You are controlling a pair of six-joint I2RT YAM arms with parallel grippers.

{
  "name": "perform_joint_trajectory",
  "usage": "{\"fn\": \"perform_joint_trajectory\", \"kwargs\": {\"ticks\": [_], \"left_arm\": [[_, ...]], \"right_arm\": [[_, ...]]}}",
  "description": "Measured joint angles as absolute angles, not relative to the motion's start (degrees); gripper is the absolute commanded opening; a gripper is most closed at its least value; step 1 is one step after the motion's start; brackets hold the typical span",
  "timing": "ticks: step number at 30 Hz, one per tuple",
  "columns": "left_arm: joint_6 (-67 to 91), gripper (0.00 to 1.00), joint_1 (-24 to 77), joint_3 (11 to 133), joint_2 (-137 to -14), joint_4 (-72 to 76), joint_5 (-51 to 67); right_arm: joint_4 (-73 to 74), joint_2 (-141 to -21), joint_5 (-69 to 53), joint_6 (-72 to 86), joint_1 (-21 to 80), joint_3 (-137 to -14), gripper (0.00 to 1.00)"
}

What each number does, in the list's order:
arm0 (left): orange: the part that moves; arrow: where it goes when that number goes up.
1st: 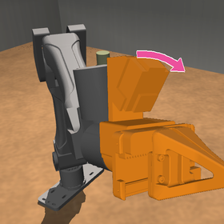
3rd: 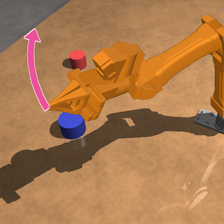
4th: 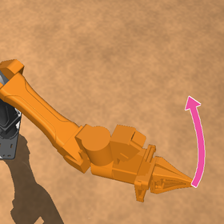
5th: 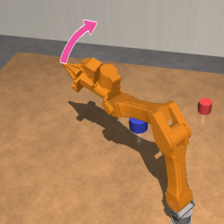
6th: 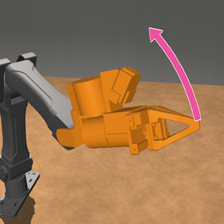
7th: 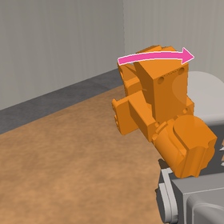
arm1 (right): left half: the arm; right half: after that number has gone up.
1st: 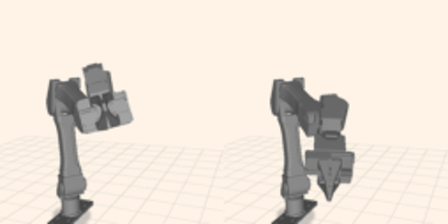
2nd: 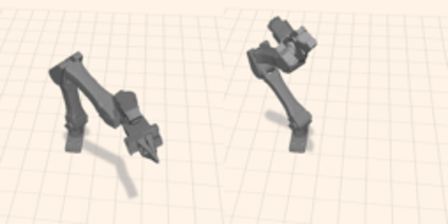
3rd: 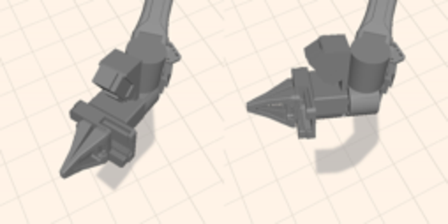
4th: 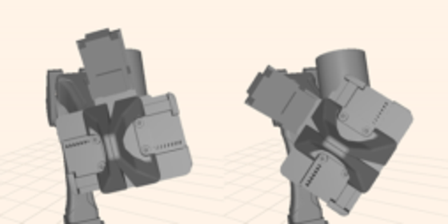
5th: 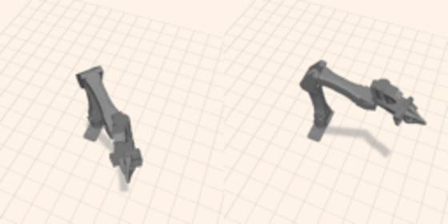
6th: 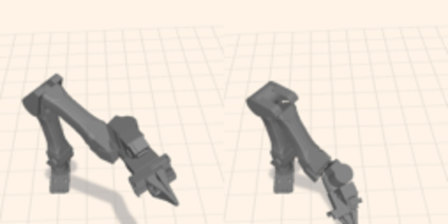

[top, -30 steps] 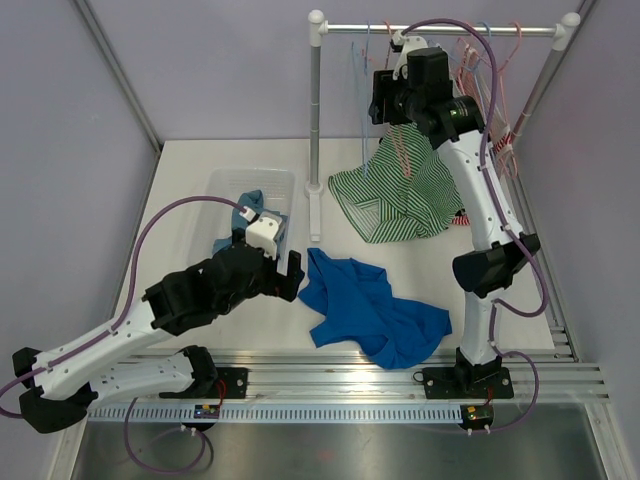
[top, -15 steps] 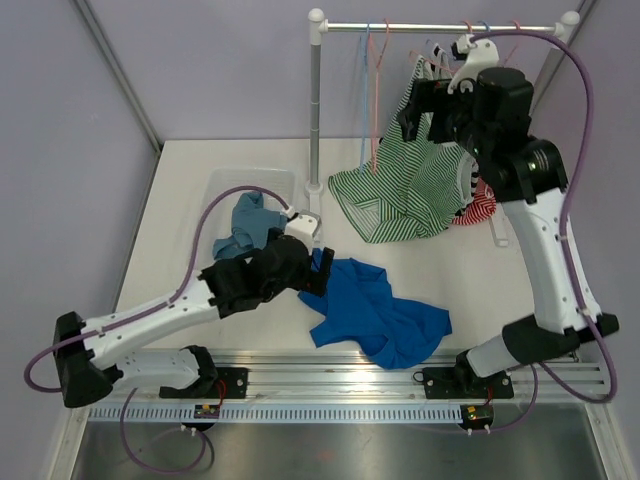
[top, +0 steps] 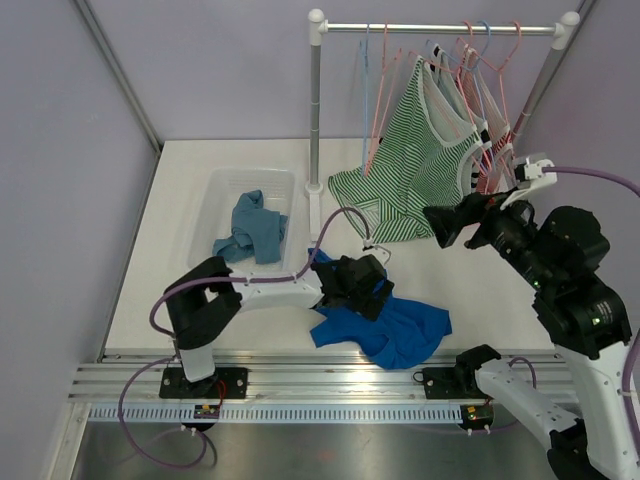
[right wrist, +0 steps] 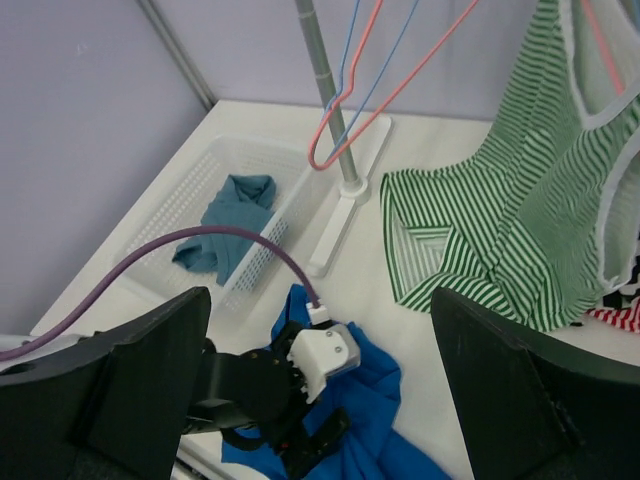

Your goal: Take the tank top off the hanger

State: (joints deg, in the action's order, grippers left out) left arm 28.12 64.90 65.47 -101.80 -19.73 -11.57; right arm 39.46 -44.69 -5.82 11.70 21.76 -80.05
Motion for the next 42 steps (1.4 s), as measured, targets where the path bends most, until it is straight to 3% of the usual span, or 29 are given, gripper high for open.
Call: {"fn": "perform_joint_trajectory", "kwargs": {"ticks": [2, 4, 5, 6, 8, 9, 15, 20, 26, 35, 42], "left_arm": [[28.4, 0.98, 65.5, 67.2, -105.7, -19.5, -11.3], [28.4, 0.80, 66.1, 68.8, -108.2, -19.7, -12.0], [28.6, 0.67, 66.2, 69.2, -108.4, -19.3, -11.9], [28.8, 0.29, 66.3, 69.4, -108.7, -18.9, -11.8], [29.3, 0.03, 66.4, 69.4, -109.0, -18.3, -11.7], [29.6, 0.00, 66.5, 69.4, -109.0, -18.1, -11.6], [30.5, 0.00, 66.9, 67.4, -104.4, -21.1, -13.2], [30.9, 0.00, 67.2, 66.5, -87.1, -30.1, -21.3], [30.6, 0.00, 64.6, 75.5, -70.3, -39.8, -32.6], [25.6, 0.00, 39.9, 85.3, -66.9, -50.3, -36.2], [21.7, 0.00, 21.0, 91.4, -76.4, -50.9, -28.5]], "right_arm": [[39.3, -44.2, -7.1, 12.1, 21.8, -77.0, 1.00], [39.4, -44.7, -7.8, 12.4, 21.8, -74.8, 1.00], [39.4, -44.8, -8.2, 12.5, 21.8, -73.9, 0.99], [39.5, -44.9, -8.4, 12.5, 21.8, -73.2, 0.99], [39.5, -44.8, -8.8, 12.7, 21.8, -71.9, 1.00], [39.5, -44.8, -8.8, 12.7, 21.8, -71.4, 0.99], [39.0, -42.4, -8.6, 12.7, 21.8, -71.0, 1.00], [38.2, -40.7, -8.5, 12.7, 21.8, -71.0, 0.99], [38.1, -41.2, -8.1, 12.7, 21.8, -71.0, 1.00], [37.3, -41.1, -8.1, 12.9, 21.8, -71.2, 0.99], [36.7, -41.1, -8.2, 13.5, 21.8, -71.2, 1.00]]}}
